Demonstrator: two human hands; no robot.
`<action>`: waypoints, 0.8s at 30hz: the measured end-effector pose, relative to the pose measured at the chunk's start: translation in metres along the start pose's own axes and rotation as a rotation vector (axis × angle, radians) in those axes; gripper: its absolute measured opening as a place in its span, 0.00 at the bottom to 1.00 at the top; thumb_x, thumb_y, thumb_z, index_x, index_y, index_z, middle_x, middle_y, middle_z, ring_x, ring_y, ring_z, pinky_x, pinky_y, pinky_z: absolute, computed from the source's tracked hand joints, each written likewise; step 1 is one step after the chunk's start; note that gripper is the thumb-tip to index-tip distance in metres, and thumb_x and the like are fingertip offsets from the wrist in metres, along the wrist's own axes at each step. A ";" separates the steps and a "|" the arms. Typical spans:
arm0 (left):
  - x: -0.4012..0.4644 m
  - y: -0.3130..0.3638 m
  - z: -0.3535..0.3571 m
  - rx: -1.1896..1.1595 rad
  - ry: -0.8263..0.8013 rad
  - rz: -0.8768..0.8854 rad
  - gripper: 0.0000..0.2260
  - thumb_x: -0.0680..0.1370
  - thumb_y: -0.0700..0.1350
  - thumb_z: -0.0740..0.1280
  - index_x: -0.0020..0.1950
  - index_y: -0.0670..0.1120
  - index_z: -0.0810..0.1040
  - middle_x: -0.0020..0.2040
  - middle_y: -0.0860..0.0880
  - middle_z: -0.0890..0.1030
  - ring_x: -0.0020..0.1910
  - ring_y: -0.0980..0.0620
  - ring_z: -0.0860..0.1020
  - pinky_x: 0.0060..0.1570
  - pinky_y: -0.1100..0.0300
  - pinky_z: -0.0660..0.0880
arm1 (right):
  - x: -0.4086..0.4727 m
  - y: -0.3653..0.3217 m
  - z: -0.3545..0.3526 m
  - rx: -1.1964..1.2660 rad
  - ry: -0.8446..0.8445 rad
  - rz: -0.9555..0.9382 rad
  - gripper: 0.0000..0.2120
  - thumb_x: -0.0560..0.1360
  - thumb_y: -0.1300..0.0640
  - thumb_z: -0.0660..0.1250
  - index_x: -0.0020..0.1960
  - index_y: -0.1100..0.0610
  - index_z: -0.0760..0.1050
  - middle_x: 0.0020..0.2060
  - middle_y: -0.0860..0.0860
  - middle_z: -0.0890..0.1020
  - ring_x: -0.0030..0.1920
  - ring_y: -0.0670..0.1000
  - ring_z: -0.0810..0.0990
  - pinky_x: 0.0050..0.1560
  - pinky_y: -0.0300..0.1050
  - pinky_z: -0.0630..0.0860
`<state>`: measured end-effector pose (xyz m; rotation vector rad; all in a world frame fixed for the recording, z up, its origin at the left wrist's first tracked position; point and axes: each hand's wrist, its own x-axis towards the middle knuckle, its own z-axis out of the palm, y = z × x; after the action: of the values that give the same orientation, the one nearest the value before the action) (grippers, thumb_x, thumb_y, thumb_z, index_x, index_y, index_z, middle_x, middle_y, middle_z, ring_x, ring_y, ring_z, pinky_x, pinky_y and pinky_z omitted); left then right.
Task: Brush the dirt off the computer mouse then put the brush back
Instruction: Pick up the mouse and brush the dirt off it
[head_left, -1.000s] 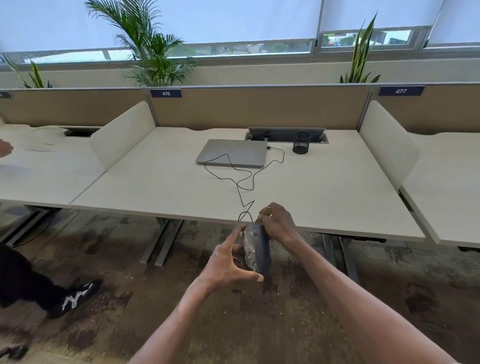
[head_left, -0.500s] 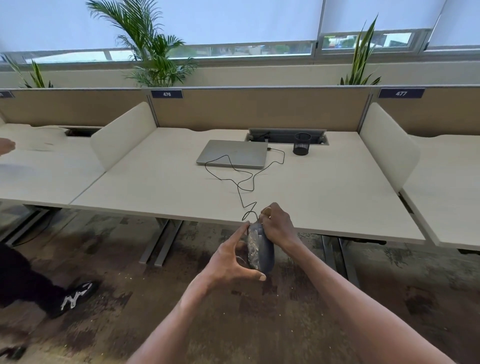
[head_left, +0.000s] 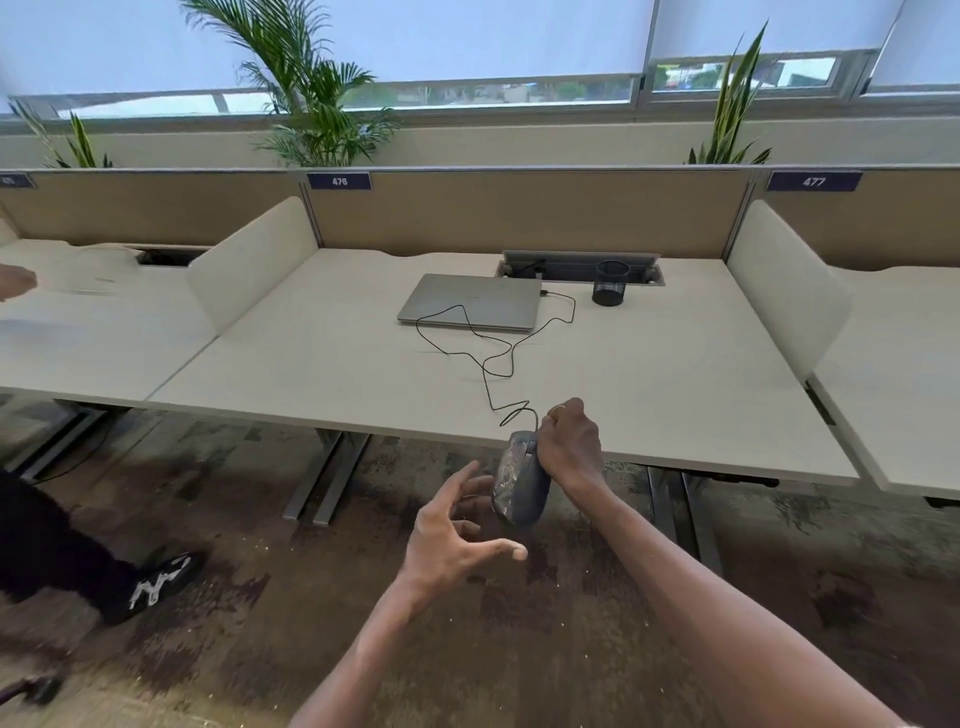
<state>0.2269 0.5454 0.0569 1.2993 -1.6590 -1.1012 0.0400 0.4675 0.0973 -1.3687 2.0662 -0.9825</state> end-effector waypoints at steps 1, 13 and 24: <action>-0.005 0.001 0.007 0.001 0.054 0.004 0.57 0.55 0.64 0.84 0.79 0.50 0.65 0.66 0.54 0.80 0.62 0.61 0.80 0.54 0.62 0.81 | 0.000 -0.001 0.001 0.001 0.019 0.024 0.11 0.82 0.58 0.57 0.60 0.63 0.69 0.53 0.61 0.81 0.52 0.62 0.79 0.46 0.49 0.74; -0.013 0.014 0.065 0.019 0.545 -0.002 0.45 0.61 0.46 0.86 0.73 0.38 0.71 0.61 0.43 0.82 0.60 0.46 0.82 0.61 0.45 0.80 | -0.010 0.006 0.013 0.069 0.126 0.190 0.09 0.81 0.60 0.57 0.58 0.63 0.69 0.52 0.64 0.81 0.54 0.65 0.80 0.42 0.48 0.68; -0.017 0.016 0.060 -0.066 0.554 0.033 0.49 0.62 0.55 0.83 0.77 0.43 0.66 0.60 0.49 0.82 0.57 0.50 0.84 0.56 0.48 0.82 | -0.012 0.011 0.011 0.128 0.131 0.239 0.09 0.80 0.61 0.57 0.58 0.64 0.69 0.53 0.64 0.82 0.55 0.66 0.80 0.44 0.49 0.71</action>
<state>0.1695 0.5743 0.0498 1.3729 -1.2137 -0.6829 0.0460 0.4783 0.0818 -0.9896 2.1598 -1.1025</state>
